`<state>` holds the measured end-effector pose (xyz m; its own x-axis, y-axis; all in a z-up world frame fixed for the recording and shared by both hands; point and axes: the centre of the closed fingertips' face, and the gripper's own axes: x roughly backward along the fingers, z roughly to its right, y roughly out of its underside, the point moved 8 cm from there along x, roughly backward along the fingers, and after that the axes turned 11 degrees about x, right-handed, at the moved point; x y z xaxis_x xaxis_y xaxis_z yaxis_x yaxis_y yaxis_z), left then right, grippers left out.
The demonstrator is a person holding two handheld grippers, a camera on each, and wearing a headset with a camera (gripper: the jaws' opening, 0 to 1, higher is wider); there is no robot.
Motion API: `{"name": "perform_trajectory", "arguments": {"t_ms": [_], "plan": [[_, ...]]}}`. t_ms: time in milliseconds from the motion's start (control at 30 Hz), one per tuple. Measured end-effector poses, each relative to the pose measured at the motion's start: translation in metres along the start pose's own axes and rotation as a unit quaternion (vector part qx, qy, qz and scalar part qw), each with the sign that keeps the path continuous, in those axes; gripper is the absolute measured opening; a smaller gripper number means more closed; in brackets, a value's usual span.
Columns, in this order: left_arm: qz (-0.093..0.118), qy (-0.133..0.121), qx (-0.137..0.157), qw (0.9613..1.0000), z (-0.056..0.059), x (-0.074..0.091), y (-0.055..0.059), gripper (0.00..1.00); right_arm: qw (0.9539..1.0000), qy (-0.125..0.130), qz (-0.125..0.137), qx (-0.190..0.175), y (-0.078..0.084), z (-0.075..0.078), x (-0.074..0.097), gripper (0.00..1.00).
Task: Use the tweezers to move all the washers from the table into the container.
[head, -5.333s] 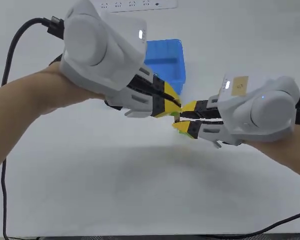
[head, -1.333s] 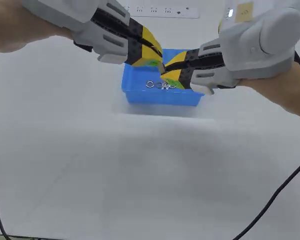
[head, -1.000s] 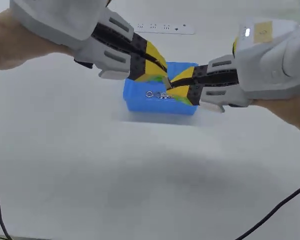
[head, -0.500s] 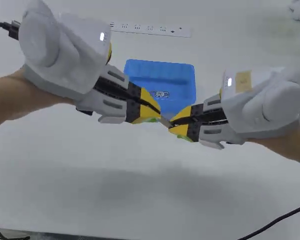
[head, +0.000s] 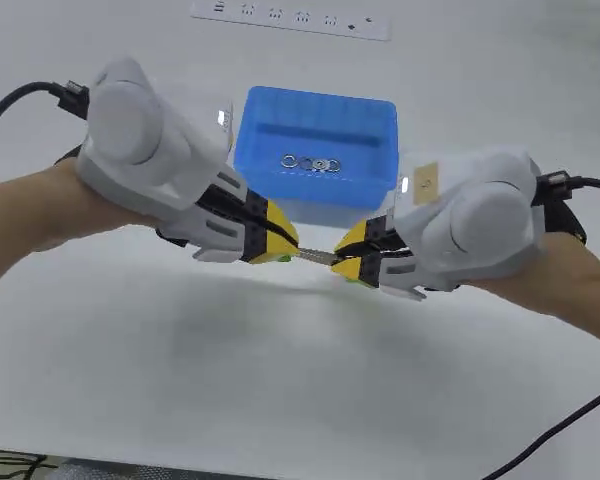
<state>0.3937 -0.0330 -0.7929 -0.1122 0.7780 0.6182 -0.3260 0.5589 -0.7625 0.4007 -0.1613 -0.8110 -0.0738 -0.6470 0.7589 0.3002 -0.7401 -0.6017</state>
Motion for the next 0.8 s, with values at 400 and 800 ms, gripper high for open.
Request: {"name": "perform_trajectory", "arguments": {"t_ms": [400,800], "plan": [[-0.058,-0.01,-0.018,0.9981,-0.013,-0.015,0.017,0.06,0.9998,-0.006,-0.017,0.002,0.005,0.004,-0.013,0.08],[-0.06,-0.026,-0.015,0.9977,-0.018,-0.016,0.017,0.07,0.9998,0.0,-0.016,-0.012,0.008,0.008,-0.013,0.09]]}}
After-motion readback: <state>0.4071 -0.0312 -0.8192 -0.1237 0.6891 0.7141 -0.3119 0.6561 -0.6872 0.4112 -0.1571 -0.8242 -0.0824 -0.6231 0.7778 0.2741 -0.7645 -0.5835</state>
